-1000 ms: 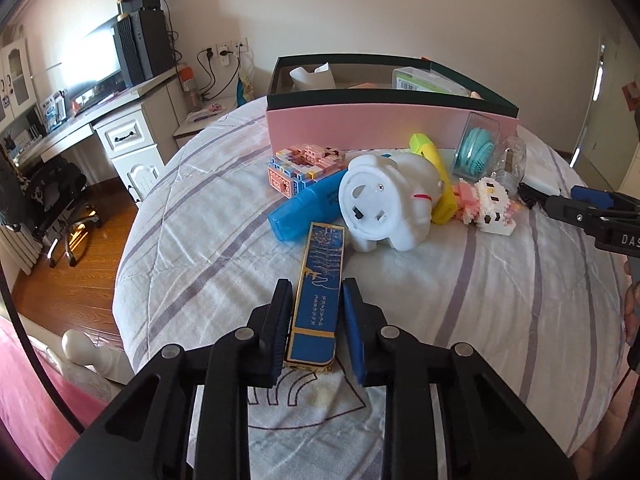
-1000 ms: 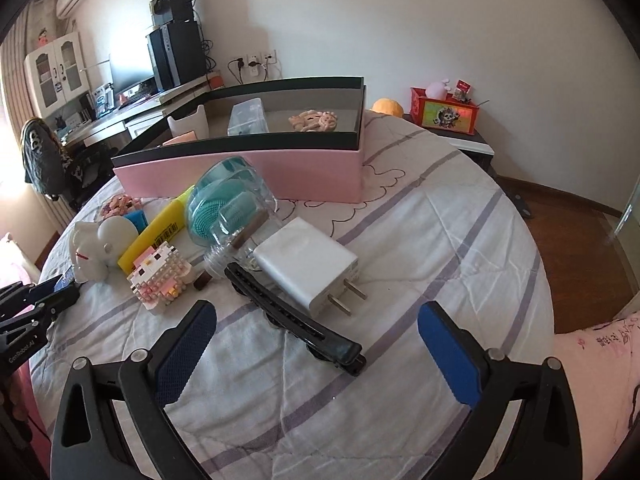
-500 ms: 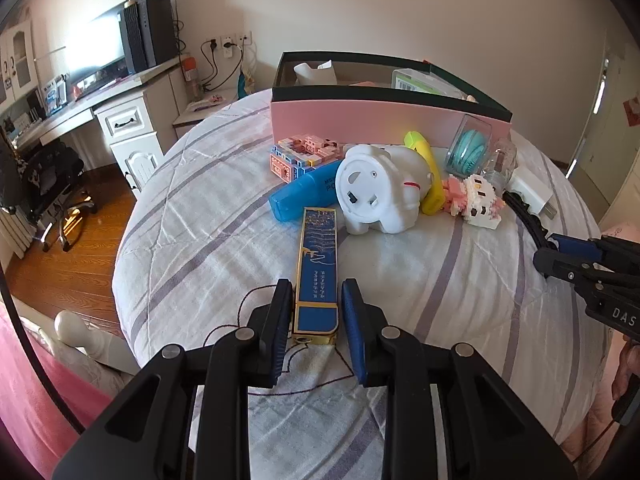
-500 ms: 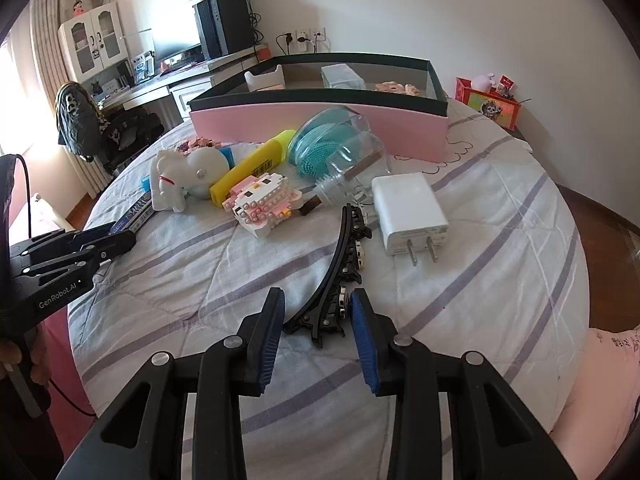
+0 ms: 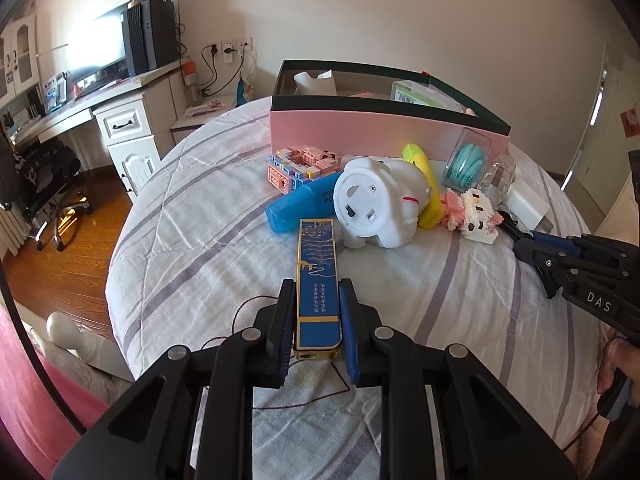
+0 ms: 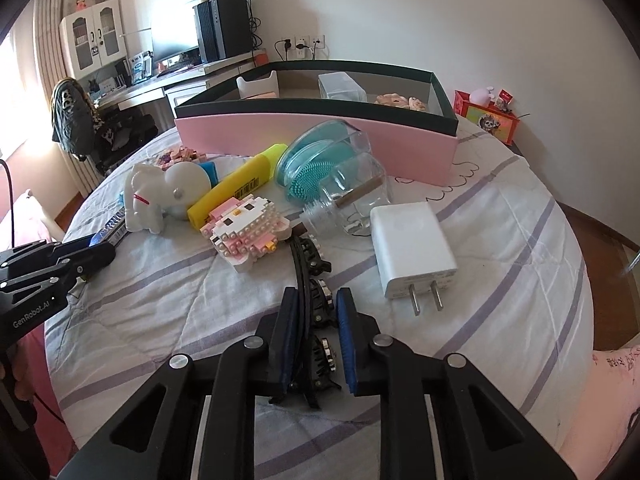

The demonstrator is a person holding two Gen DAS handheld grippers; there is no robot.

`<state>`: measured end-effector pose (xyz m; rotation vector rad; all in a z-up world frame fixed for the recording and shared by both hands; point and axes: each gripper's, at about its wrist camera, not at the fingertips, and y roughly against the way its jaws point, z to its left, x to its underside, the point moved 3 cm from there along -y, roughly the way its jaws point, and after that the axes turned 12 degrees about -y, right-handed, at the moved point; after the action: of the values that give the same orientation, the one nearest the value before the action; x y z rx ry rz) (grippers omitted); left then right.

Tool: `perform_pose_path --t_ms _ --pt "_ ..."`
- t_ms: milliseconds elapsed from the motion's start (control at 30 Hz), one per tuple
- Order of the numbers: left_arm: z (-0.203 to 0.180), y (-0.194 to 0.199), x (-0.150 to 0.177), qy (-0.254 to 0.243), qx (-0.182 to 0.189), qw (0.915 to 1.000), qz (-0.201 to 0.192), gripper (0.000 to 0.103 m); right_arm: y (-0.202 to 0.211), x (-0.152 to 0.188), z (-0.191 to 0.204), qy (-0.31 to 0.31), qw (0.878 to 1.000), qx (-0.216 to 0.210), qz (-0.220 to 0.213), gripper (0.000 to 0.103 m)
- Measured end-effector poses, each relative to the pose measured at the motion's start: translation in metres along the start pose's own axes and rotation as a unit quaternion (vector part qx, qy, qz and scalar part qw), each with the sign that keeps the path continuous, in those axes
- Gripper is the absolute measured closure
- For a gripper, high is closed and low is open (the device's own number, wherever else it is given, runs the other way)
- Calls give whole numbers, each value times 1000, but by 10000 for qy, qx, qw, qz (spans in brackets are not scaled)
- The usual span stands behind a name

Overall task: Organize rigid objects
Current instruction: 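Lift the black hair clip with the right tool while the left tool carries the card box, then open both tools to drop the card box and hair clip into the pink box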

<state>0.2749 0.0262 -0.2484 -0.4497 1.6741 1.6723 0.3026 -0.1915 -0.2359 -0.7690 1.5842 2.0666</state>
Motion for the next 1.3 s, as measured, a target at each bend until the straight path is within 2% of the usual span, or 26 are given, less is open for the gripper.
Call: perform_pose_path --t_ms 233,367,567,767,833,933,1033,1133,1300 --pt "-10 25 -13 -128 15 9994 -317 83 25 -3 0 -264 9985 -392 -273 84" --pt "-18 38 -32 -241 21 9984 -502 83 38 -14 4 -275 9972 -502 -484 84" --pt "-31 42 -84 -443 39 9954 -854 82 48 -49 12 -139 9953 -561 -777 84" --pt "-42 16 -152 -715 259 9925 -961 82 45 -98 13 43 9929 -523 -1065 84" --pt "-43 2 -177 -769 382 9919 -933 82 37 -116 11 111 9929 -465 -1087 84" --pt "-43 -30 -210 -890 280 9927 -764 82 17 -148 4 161 9938 -328 -1050 83" --pt "-39 -70 -235 -846 440 9944 -448 82 -14 -176 -5 168 9957 -187 -892 83" --pt "-36 -106 -250 -906 226 9955 -152 82 -53 -196 -15 145 9979 -21 -625 83" --pt "-33 -153 -255 -937 148 9950 323 82 -102 -206 -21 199 9996 179 -133 83"
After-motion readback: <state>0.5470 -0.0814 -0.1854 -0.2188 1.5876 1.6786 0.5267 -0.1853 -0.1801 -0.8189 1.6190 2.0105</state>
